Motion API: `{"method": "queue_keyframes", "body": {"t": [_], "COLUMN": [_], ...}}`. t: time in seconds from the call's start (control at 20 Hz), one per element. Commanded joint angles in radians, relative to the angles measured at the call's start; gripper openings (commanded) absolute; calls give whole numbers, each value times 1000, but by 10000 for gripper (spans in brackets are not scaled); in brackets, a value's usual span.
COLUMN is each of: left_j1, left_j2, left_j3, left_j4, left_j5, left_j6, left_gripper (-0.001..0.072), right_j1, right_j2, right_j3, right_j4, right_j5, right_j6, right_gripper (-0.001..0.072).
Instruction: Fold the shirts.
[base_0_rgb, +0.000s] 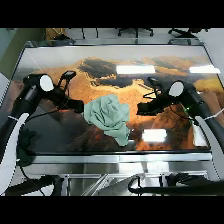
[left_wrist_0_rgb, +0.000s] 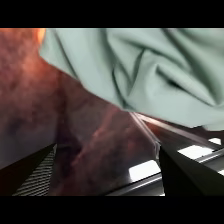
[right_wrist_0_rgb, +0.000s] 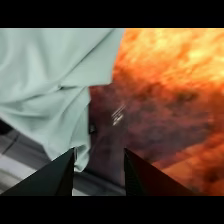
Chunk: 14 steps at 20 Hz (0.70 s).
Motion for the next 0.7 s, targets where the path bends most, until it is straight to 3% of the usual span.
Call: {"method": "queue_keyframes", "body": {"t": [0.0, 0.1, 0.25, 0.55, 0.6, 0.65], "left_j1": [135, 174, 194, 181, 182, 182], "left_j2": [4, -44, -167, -370, -389, -401], "left_j3": [-250, -315, -319, -181, -165, -153], "left_j4": [-282, -421, -632, -710, -710, -710], "left_j5": [202, 285, 299, 249, 240, 230], "left_j6": [144, 224, 350, 381, 381, 381], "left_gripper": [693, 694, 694, 687, 519, 326], "right_j1": [66, 118, 160, 174, 174, 174], "right_j2": [-51, -103, -183, -266, -274, -279], "right_j3": [-51, -65, -64, -64, -64, -64], "right_j4": [96, 94, 100, 293, 293, 296], "right_j5": [-8, -50, -111, -177, -187, -190], "right_j6": [-109, -131, -134, -241, -241, -241], "right_gripper": [347, 348, 347, 346, 342, 293]}}
